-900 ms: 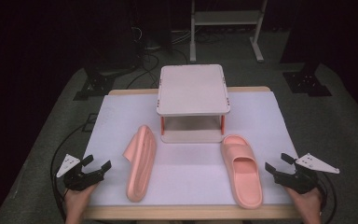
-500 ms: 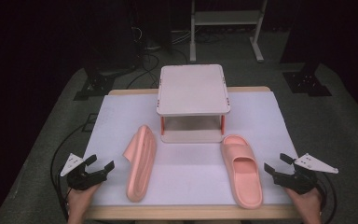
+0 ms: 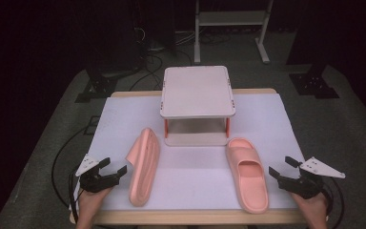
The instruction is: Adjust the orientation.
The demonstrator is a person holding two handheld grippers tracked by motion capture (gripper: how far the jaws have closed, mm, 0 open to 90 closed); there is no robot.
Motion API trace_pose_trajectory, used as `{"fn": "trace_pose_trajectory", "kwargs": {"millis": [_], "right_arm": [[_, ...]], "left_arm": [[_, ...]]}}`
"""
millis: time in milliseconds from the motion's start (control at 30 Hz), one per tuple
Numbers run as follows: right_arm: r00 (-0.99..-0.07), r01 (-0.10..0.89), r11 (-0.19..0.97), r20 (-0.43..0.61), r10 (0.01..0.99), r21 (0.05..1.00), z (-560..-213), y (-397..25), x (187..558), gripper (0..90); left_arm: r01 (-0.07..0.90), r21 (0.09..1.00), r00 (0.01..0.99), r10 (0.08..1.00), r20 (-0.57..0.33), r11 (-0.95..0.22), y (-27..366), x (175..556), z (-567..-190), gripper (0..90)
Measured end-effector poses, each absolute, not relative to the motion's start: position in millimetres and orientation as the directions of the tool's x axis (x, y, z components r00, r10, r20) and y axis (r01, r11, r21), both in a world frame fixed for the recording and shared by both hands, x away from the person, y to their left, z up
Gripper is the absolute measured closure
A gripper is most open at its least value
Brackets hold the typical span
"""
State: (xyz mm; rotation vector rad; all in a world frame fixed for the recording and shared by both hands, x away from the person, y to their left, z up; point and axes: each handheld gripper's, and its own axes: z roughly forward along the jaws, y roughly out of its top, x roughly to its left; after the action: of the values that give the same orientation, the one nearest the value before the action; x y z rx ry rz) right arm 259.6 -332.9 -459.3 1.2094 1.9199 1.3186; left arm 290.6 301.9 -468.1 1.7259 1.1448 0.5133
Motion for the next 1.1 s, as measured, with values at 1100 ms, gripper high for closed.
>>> {"fn": "trace_pose_trajectory", "kwargs": {"millis": [1100], "right_arm": [[-0.487,0.376,0.137,0.07,0.87,0.916,-460,-330,258,20.0]], "left_arm": [[0.524,0.844,0.483,0.857,-0.178,-0.12,260,317,-467,54.5]]}}
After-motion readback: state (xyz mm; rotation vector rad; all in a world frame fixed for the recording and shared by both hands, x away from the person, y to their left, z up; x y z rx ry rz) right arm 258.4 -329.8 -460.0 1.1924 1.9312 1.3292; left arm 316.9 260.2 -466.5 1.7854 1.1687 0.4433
